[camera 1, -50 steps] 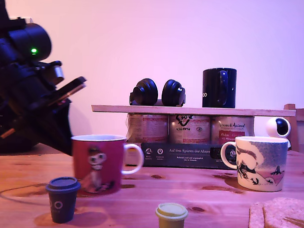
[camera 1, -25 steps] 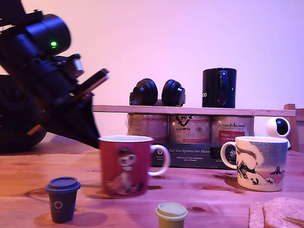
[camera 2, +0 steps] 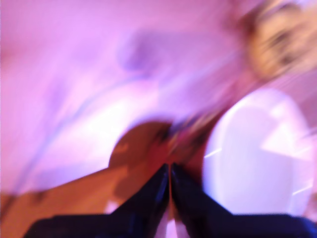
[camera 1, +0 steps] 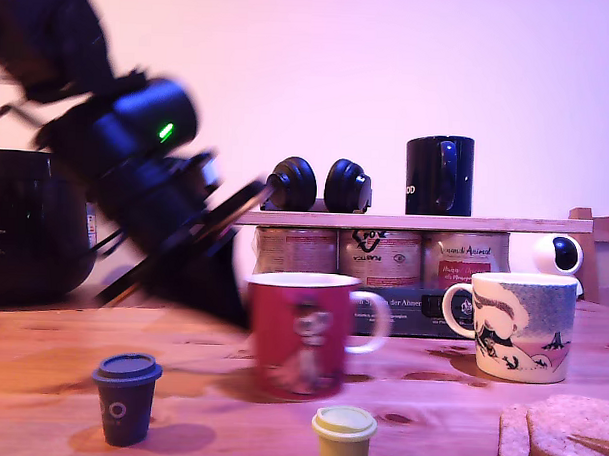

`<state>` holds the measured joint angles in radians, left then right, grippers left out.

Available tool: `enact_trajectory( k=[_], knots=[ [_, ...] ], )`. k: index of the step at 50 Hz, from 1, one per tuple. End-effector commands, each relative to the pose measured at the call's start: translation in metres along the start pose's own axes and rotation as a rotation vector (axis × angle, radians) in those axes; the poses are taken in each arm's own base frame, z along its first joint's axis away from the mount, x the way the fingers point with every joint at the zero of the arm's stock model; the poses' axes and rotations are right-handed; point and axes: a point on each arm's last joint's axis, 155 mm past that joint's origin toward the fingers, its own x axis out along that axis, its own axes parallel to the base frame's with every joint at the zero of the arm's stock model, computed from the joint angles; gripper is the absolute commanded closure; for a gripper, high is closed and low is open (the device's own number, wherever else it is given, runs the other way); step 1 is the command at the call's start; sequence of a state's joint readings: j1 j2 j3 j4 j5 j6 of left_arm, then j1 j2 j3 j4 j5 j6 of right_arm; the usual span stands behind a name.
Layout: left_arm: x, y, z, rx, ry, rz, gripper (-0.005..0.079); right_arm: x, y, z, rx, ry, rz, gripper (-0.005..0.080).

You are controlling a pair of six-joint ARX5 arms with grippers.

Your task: Slide the red coffee cup to the right

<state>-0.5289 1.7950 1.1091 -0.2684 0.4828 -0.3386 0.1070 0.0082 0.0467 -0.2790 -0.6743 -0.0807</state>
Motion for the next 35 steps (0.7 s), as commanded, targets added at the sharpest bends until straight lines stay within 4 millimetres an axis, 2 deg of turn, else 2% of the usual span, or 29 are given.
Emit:
enact_trajectory(
  k=[1,8,18,35],
  knots=[
    [0.000,-0.003,0.000,0.000,0.003,-0.008,0.0762,-0.001,0.002,0.006,-0.020,-0.016,0.005,0.0764],
    [-0.001,0.001,-0.005,0.012,0.023,0.003,0.0761,-0.001,0.001,0.006,-0.020,-0.016,-0.001,0.0764],
    [-0.010,0.026,-0.011,0.018,0.055,0.061,0.0762,-0.001,0.001,0.006,-0.039,-0.015,-0.003,0.0764],
    [-0.027,0.043,-0.002,0.082,0.024,0.120,0.0761,-0.001,-0.005,0.004,-0.033,-0.006,-0.034,0.0764]
  ],
)
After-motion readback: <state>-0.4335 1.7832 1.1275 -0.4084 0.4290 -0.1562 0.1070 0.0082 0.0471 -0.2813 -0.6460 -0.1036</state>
